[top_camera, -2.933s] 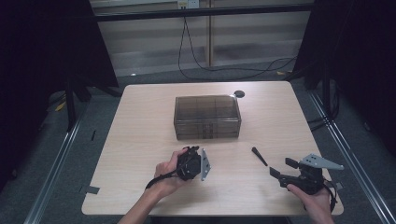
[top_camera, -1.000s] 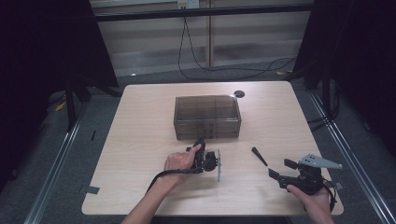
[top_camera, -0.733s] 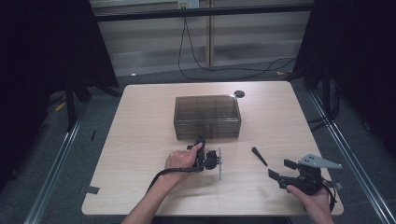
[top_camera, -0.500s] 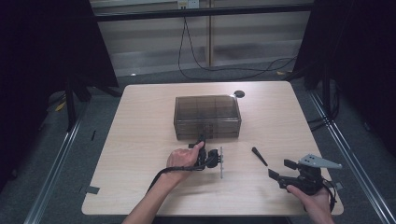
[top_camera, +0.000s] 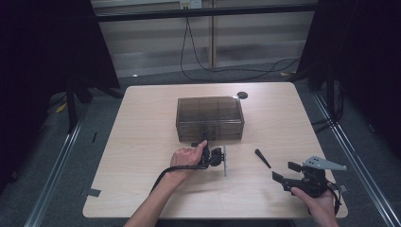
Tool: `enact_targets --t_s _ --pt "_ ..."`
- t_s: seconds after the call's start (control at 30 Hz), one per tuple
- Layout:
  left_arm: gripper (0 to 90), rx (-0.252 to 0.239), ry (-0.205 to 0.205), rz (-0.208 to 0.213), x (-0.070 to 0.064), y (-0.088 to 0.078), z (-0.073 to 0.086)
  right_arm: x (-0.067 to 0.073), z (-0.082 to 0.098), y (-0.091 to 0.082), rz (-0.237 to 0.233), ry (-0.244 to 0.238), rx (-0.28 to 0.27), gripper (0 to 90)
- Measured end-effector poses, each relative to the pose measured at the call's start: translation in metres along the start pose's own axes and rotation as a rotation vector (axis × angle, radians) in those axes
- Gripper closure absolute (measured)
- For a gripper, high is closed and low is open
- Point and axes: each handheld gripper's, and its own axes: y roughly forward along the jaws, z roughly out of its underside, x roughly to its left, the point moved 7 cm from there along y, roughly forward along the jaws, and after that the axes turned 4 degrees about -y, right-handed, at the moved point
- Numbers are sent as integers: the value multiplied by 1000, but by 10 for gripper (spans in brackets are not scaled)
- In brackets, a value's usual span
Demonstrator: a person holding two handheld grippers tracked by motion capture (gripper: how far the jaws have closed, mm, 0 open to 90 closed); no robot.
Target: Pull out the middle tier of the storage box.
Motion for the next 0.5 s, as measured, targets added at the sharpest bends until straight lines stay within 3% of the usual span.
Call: enact_targets --t_s 0.03,0.13,0.2,0.5 --pt "750 -8 -8 -20 1 1 -1 0 0 0 -1 -1 0 182" --pt "750 -3 -13 -2 0 3 -2 0 0 0 -2 -1 1 182" --pt "765 -12 -11 -22 0 3 -2 0 0 0 -4 -2 3 179" --pt "794 -6 16 -31 -2 6 -5 1 0 0 -7 -3 6 178"
